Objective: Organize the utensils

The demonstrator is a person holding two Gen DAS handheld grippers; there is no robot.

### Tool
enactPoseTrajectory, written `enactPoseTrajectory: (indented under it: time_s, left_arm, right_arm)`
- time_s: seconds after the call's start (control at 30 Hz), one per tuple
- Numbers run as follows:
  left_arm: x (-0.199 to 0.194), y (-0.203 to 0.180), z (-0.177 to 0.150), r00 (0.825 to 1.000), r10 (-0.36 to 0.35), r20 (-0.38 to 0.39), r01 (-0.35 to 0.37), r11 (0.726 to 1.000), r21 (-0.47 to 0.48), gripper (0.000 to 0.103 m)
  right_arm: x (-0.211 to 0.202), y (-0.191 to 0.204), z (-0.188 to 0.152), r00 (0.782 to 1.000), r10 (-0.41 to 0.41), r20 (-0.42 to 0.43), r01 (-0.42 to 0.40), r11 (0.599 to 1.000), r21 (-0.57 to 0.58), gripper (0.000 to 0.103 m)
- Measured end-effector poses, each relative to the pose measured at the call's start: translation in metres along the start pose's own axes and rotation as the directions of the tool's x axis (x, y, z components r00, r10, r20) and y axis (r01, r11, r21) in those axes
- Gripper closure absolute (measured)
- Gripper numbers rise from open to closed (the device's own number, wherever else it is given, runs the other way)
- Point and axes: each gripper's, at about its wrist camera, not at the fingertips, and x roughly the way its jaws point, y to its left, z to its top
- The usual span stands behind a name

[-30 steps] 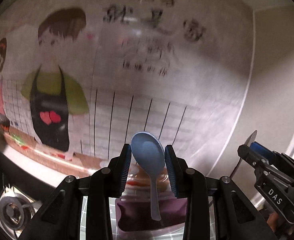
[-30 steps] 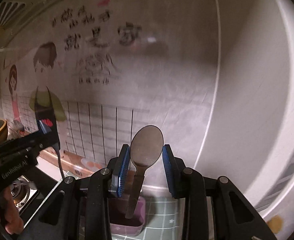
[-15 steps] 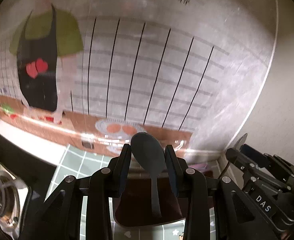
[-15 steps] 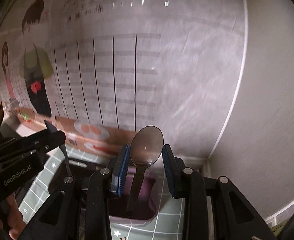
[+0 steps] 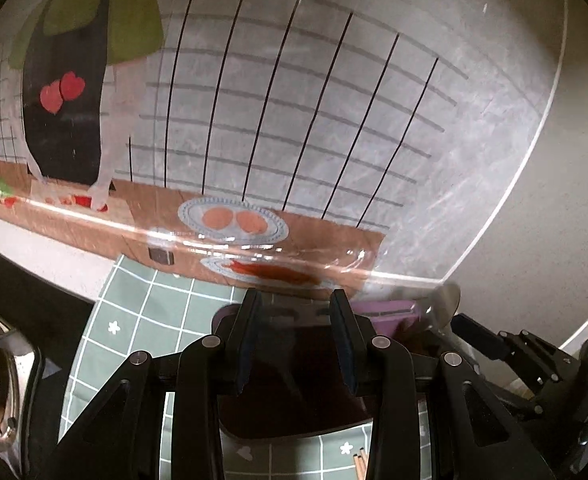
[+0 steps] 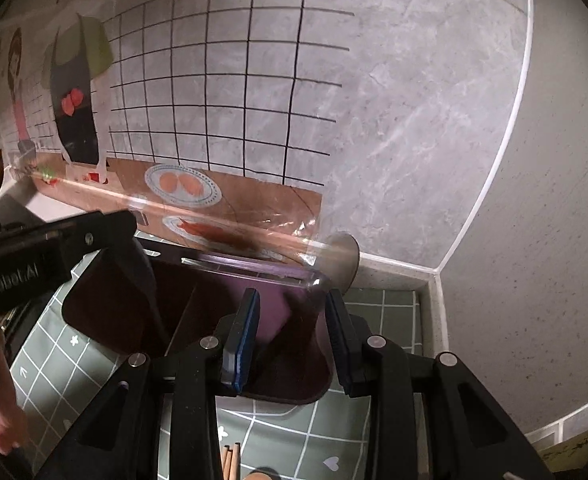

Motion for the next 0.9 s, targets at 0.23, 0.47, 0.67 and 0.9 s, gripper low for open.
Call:
enactPoseTrajectory:
  time_s: [0.23,0.47,0.67,0.9]
  left_arm:
    - [-0.046,-0.006,0.008,0.998,-0.015,0.057,0.013,0.999,0.033,0.066]
    - [-0.090,-0.009,-0.018,0.997,-0.015,0.082,0.009,0.998,0.066,0.066]
    - [-0.115,-0.004,-0.058,0.998,0.005,0.060,-0.011,0.995,0.098,0.066]
    - [-0.126,0.005,-0.111,1.000,-0.014,-0.023,0.016,0.998,0.066,0.066]
  right_arm:
    - [-0.050,-0.010,0.000,0.993,-0.050,0.103,0.047,0.998,0.029,0.054]
    - [-0.093,-0.009,-0.021,0.978,-0.148,0.149,0.143,0.989,0.042,0.047]
    - [-0.117,-0.003,-0.053,0.980,-0.163,0.117,0.158,0.986,0.053,0.045]
    - [-0.130,0.002,-0.093,0.992,-0.112,0.061,0.108,0.992,0.069,0.045]
